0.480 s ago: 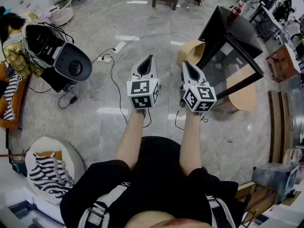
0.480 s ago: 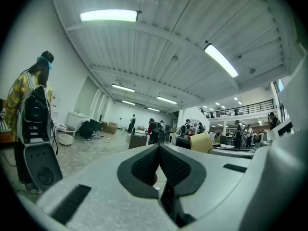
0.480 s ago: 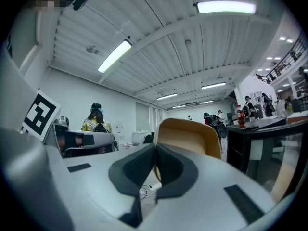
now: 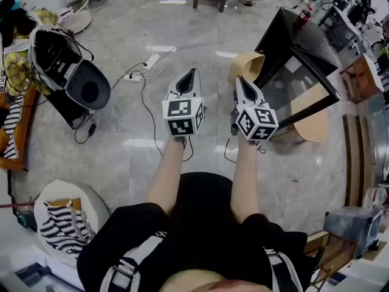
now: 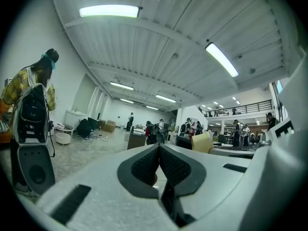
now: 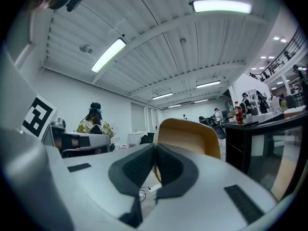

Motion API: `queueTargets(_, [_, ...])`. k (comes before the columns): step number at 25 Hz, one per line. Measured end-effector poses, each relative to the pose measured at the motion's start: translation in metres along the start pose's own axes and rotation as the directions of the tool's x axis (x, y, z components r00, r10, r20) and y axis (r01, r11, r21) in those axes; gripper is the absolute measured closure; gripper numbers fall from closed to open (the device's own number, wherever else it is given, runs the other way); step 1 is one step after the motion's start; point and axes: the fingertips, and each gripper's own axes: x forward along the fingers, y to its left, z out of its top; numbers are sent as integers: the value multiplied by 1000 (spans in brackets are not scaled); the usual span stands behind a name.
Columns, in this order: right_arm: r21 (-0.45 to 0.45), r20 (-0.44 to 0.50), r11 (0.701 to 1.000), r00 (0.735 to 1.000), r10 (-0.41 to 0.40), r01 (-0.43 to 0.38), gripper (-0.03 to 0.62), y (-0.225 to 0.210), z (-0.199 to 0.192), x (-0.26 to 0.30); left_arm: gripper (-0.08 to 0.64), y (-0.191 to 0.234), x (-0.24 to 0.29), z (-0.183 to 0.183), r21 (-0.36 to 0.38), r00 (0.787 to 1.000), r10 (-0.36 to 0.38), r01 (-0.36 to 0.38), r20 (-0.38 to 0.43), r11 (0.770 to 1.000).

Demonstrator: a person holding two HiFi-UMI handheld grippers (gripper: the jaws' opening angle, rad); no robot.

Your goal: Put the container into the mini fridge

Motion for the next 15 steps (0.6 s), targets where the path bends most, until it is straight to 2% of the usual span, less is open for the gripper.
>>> queueTargets(4, [-16,7,1000,1000,6,-6,575,3,5,15,555,13,8,1,-10,1000,-4,4,0,1000])
queueTargets(6, [-42,-1,999,1000,17,-17,575,4,7,25,555,23,14,2,-6,1000,18,-18,-7,1000])
queueTargets(9, [-68,-1,997,999,40,-40,575,7,10,40,555,33,23,3,45,998,55,-54,-16,998])
queueTargets(13, [-97,6,993,997,71,-70,575,6,14,70,555,35,47,8,45,999,33,-34,15,998])
queueTargets(15, [-108,7,990,996,88,-87,575,1,12,89,555,41,64,8,88,999,48,-49,17,995])
